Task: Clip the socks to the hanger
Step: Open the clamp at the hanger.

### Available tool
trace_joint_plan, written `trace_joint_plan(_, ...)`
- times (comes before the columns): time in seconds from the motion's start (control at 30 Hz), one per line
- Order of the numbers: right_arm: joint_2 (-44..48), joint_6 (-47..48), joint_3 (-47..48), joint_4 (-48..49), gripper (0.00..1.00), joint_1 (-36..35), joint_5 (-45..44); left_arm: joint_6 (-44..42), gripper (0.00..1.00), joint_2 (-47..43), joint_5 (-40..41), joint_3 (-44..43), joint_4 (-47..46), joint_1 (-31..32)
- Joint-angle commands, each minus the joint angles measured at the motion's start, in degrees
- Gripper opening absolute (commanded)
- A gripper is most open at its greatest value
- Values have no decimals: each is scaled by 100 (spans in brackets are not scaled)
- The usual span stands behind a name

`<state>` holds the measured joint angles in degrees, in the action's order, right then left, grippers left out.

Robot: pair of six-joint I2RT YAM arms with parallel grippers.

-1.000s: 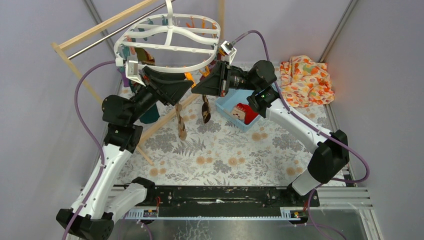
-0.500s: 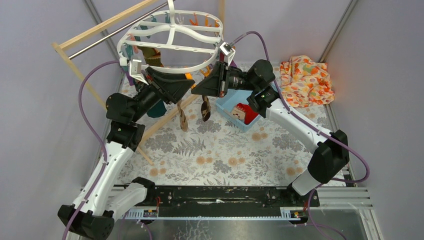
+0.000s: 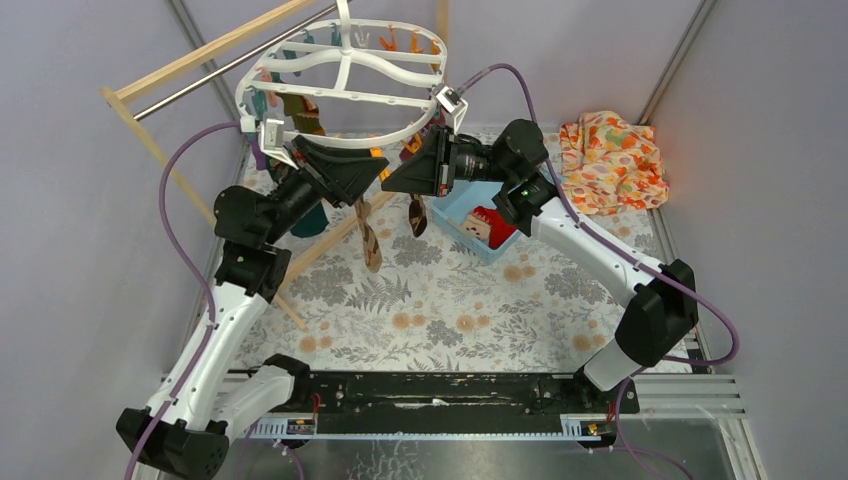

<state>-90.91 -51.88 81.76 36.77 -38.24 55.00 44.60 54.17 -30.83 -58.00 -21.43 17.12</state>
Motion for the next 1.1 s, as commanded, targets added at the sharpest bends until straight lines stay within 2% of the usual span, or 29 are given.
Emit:
trace_joint_plan(0.0,-33,-498,288,669,0,-135,436,-107,52,-171,30,4,-301,-43)
trace_joint_plan(0.2,-110,-744,287,941,0,-128,459,-161,50,-242,18,-38,-198,-44)
trace_joint_plan(0.27,-96,-745,268,946,0,-125,450,-162,43,-212,23,-53,-186,-43)
trace_joint_plan(0.43,-32,-616,248,783,0,-125,455,-92,33,-159,42,-58,-229,-43)
trace_joint_plan(0.53,0,-531,237,673,0,-125,480,-75,15,-170,49,-45,-286,-43)
trace_joint_plan(0.6,5,-468,220,610,0,-124,488,-74,11,-164,51,-53,-291,-47)
trace_joint_plan(0.67,10,-449,201,597,0,-123,498,-87,2,-180,65,-37,-291,-45)
trace_joint_plan(0.77,4,-455,173,650,0,-122,511,-116,0,-203,75,-20,-276,-43)
trace_joint_plan(0.9,47,-419,133,711,16,-123,492,-144,0,-252,54,-2,-265,-43)
trace_joint_plan(0.97,92,-340,92,658,35,-124,430,-144,0,-270,43,7,-261,-46)
trace_joint_plan(1.07,188,-42,35,308,48,-108,261,-149,0,-315,32,41,-265,-46)
